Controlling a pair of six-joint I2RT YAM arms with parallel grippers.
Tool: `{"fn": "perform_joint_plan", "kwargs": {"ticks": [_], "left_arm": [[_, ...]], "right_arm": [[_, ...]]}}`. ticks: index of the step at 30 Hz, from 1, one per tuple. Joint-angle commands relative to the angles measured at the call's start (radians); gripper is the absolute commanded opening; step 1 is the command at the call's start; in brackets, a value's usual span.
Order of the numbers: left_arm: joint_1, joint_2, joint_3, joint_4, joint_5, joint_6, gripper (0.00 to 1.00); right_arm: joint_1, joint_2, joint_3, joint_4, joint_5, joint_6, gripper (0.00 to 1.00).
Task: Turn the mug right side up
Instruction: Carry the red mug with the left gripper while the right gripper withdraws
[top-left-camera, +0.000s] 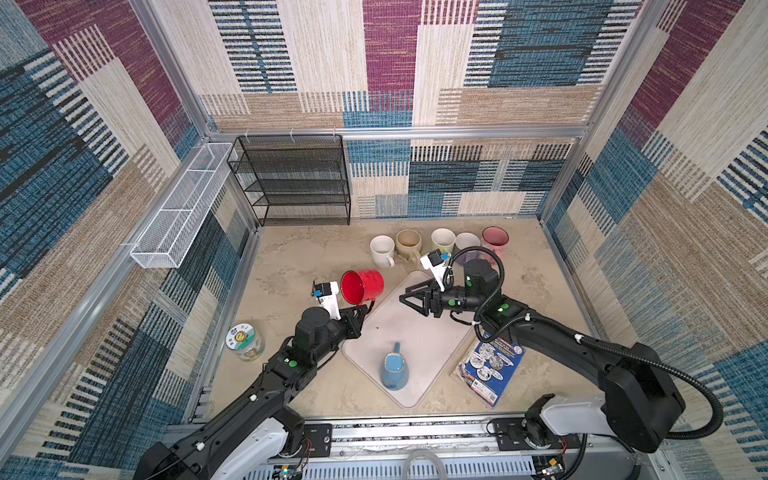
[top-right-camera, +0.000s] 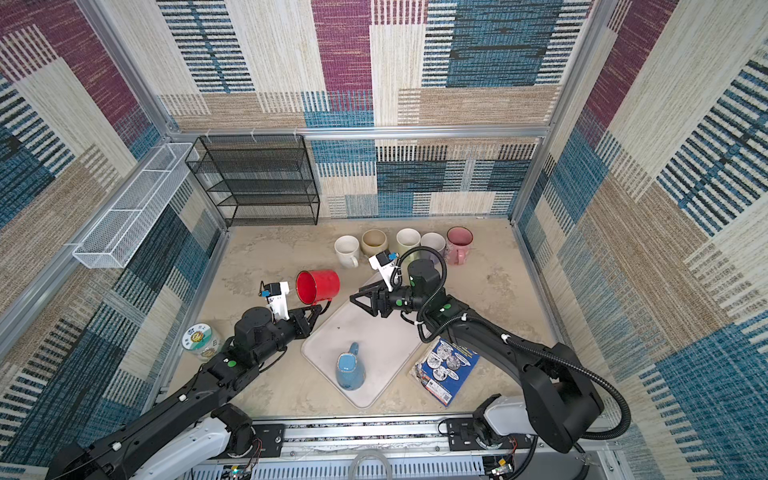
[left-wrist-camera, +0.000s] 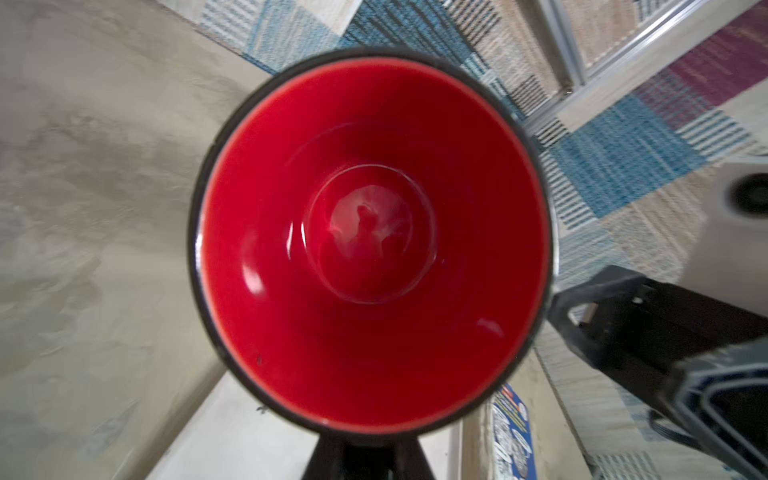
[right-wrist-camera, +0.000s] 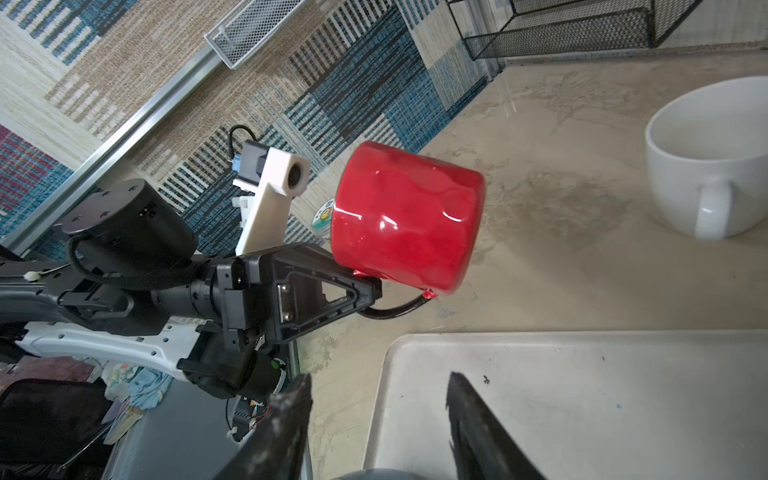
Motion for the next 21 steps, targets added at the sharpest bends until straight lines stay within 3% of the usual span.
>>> {"fn": "perform_joint_plan", "kwargs": {"ticks": [1, 4, 14, 21], "left_arm": [[0.002, 0.004, 0.038, -0.04, -0.097, 0.047, 0.0], [0.002, 0.013, 0.081, -0.124, -0.144, 0.07, 0.0], [0.009, 0.112, 0.272, -0.409, -0.255, 0.142, 0.0], [0.024, 0.227, 0.393, -0.508, -0.278, 0.176, 0.0]], "right_arm": [[0.0, -0.01, 0.005, -0.057, 0.063, -0.029, 0.55], [0.001, -0.02, -0.009, -0.071, 0.066, -0.037, 0.56], [0.001, -0.063, -0.066, -0.096, 0.134, -0.089, 0.75], [0.001, -0.045, -0.088, -0.08, 0.189, -0.091, 0.78]]}}
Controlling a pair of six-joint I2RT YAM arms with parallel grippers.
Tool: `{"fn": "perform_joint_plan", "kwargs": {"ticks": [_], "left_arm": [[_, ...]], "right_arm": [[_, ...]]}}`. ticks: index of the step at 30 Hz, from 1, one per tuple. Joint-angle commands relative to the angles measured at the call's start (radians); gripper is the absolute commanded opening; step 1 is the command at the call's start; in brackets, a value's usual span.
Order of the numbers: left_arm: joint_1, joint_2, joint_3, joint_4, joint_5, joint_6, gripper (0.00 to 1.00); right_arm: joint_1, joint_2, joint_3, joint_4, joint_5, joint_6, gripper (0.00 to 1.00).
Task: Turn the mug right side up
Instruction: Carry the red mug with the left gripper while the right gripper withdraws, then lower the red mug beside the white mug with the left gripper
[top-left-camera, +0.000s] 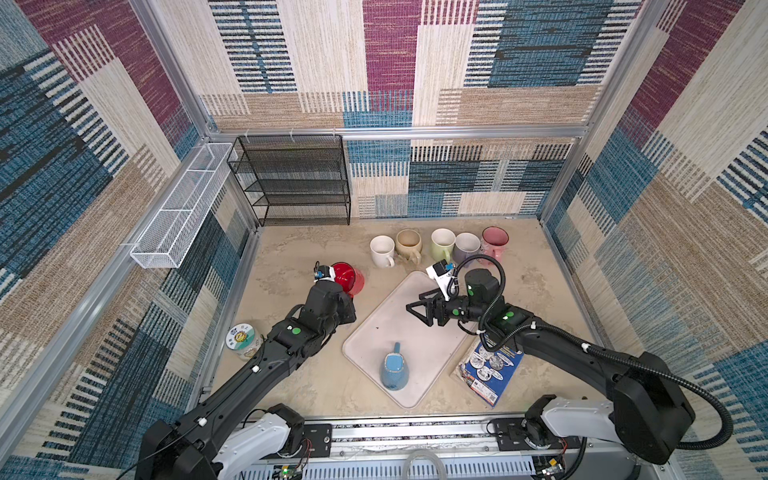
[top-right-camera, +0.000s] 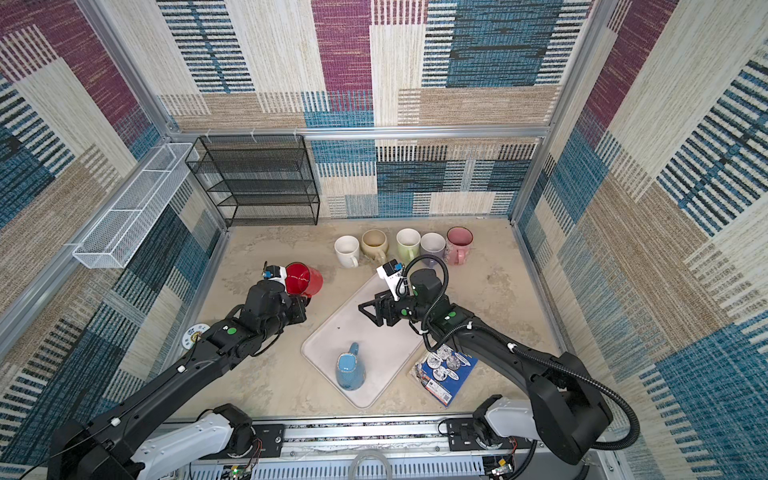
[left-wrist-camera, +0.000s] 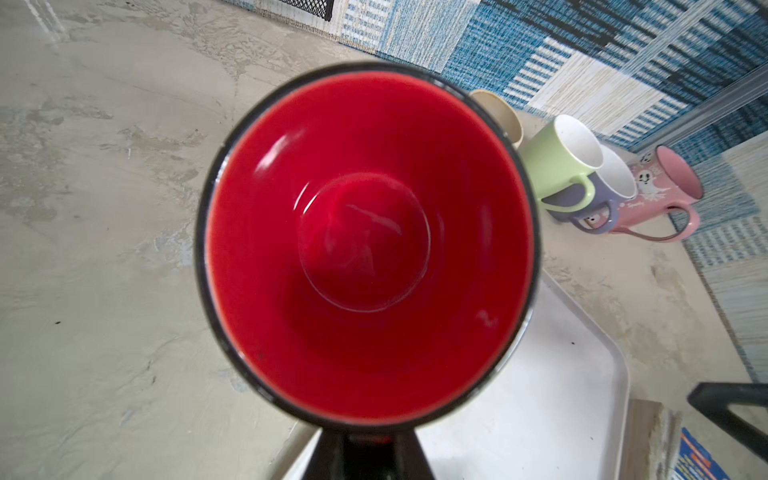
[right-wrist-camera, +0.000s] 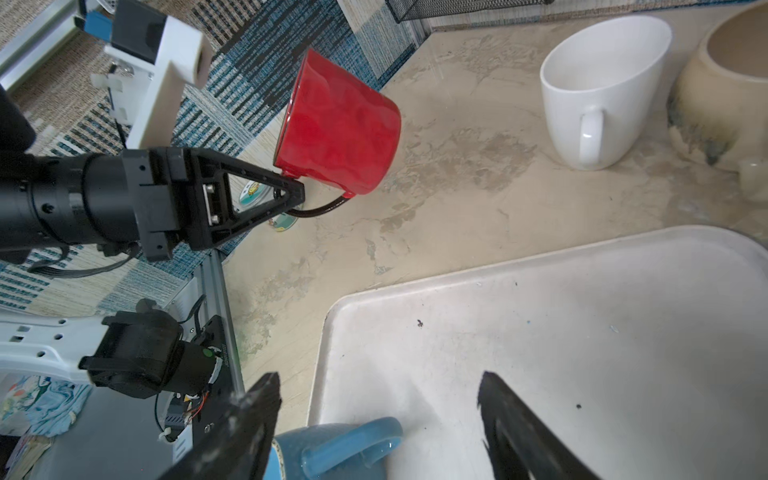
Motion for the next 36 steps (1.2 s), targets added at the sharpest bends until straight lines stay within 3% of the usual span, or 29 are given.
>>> {"fn": "perform_joint_plan", "kwargs": {"ticks": [1, 17, 36], "left_arm": [[0.008, 0.047, 0.053, -0.029, -0.036, 0.04, 0.0], [0.119, 0.264, 0.274, -0.155, -0.001, 0.135, 0.0], [0.224, 0.497, 0.484, -0.173, 0.061, 0.206, 0.0]], "right_arm": [[0.0, 0.014, -0.004, 0.023, 0.043, -0.016, 0.79], [0.0, 0.035, -0.046, 0.043, 0.144, -0.045, 0.8], [0.001, 0.058, -0.037, 0.05, 0.152, -0.059, 0.8]]}}
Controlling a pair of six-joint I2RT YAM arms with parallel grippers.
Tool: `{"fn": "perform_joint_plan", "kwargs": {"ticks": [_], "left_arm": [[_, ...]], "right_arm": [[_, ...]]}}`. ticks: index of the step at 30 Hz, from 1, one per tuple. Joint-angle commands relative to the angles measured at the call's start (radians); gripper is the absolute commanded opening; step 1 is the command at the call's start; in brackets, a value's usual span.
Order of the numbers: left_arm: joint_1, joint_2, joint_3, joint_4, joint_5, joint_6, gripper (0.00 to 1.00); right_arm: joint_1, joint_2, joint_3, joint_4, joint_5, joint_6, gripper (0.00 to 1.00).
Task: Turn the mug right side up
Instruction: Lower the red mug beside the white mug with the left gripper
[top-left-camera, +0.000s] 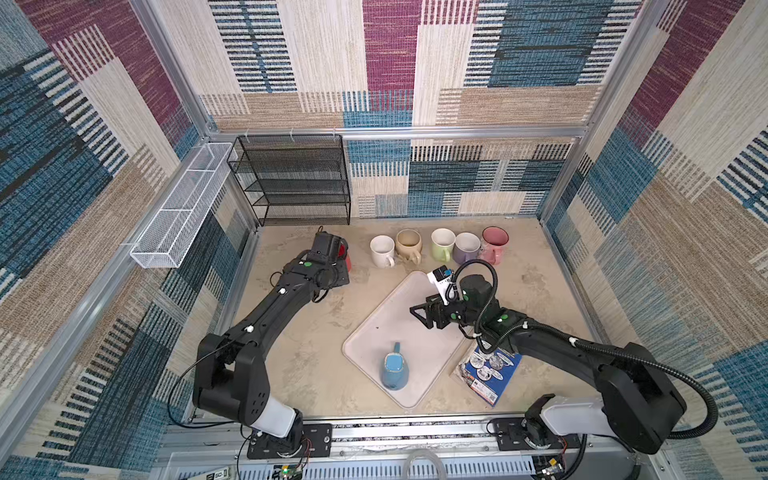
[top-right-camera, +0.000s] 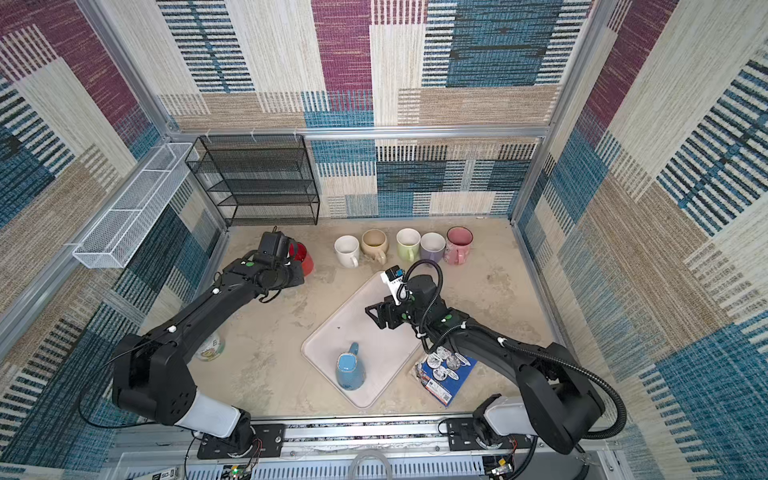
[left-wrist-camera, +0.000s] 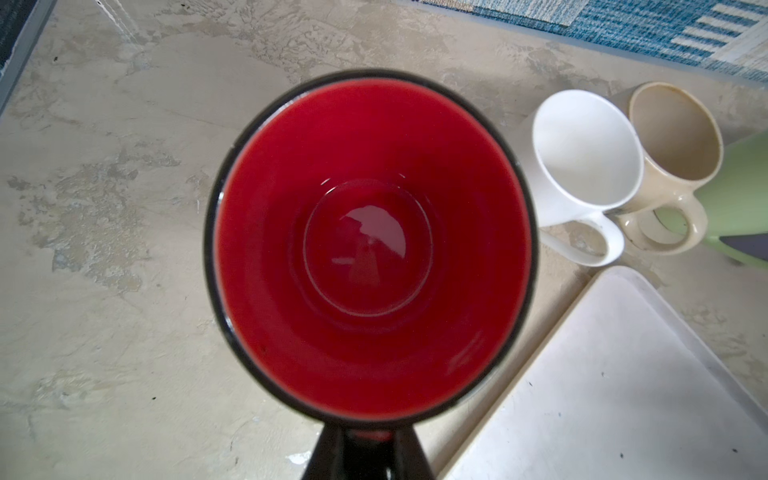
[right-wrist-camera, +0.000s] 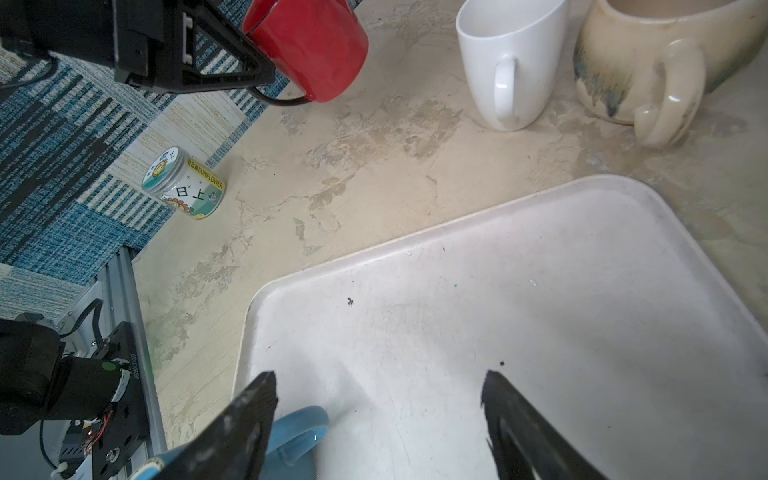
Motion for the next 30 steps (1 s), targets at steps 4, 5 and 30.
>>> {"fn": "perform_joint_plan", "kwargs": {"ticks": [4, 5, 30], "left_arm": [[0.023, 0.076, 0.076, 0.034, 0.04, 0.048, 0.0], [0.026, 0.092, 0.088, 0.036, 0.046, 0.05, 0.0], [0.024, 0.371, 0.308, 0.0, 0.11, 0.085, 0.0]], "right_arm": [[0.0, 0.008, 0.01, 0.045, 0.005, -0.004, 0.8], [0.001, 0.008, 0.01, 0.044, 0.007, -0.005, 0.8], [-0.001, 0.0, 0.023, 0.021, 0.035, -0.018, 0.81]]}}
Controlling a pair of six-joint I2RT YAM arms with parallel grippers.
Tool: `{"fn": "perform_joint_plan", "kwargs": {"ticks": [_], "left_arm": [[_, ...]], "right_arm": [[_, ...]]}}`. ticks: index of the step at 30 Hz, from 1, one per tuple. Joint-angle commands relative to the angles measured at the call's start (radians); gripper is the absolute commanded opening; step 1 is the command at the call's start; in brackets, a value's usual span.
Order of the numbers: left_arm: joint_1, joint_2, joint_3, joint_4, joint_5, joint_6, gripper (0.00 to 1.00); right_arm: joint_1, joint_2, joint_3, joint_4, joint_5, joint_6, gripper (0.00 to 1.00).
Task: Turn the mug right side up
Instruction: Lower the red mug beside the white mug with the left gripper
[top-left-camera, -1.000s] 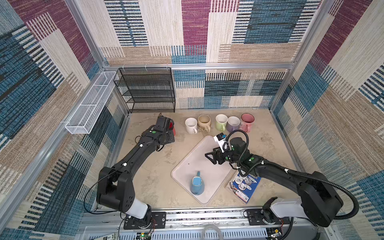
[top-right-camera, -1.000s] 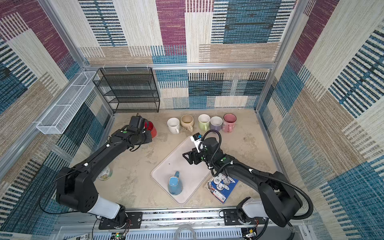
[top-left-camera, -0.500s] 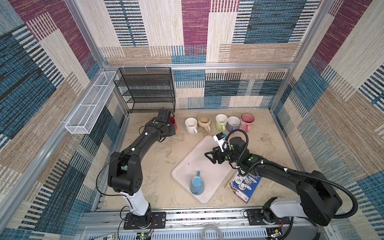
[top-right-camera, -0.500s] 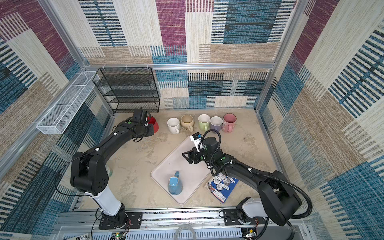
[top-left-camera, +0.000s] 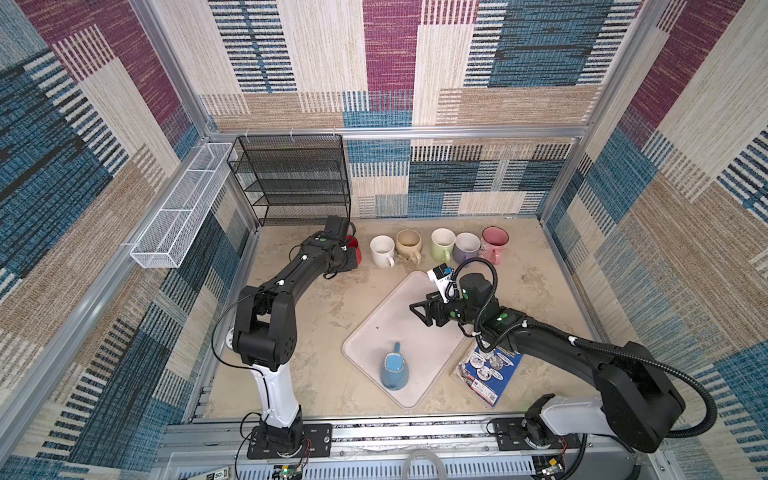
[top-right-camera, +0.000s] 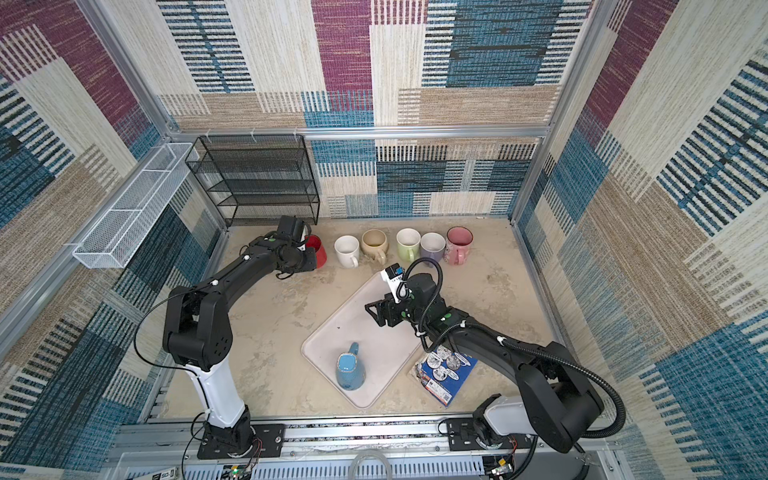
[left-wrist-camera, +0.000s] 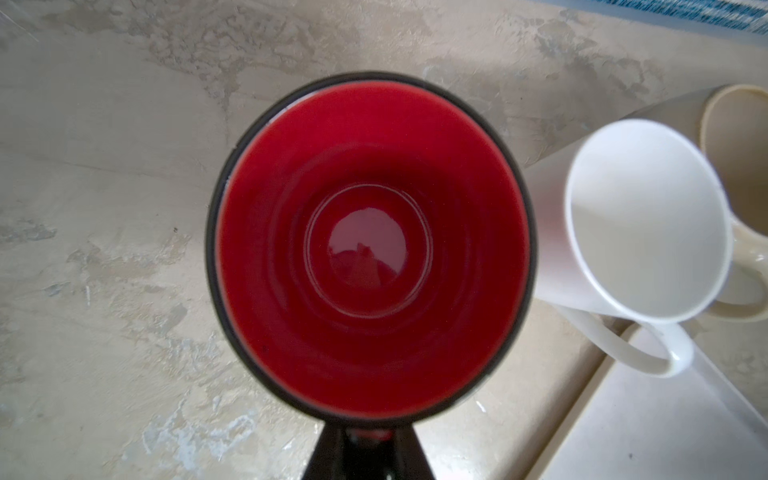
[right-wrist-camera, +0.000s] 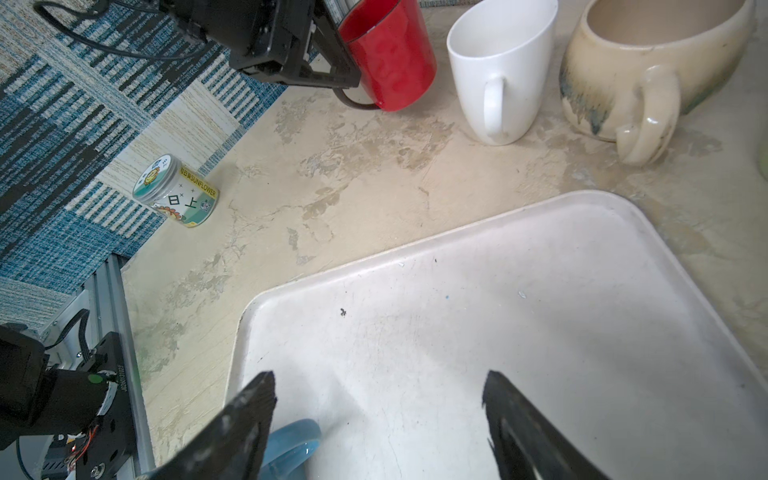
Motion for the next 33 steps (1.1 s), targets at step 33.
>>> {"fn": "perform_joint_plan", "kwargs": {"ticks": [33], "left_arm": [[-0.044, 0.082, 0.028, 0.01, 0.0, -0.003, 0.27]], "right_arm": [[0.0, -0.031, 0.016, -0.022, 0.01, -0.014, 0.81]]}}
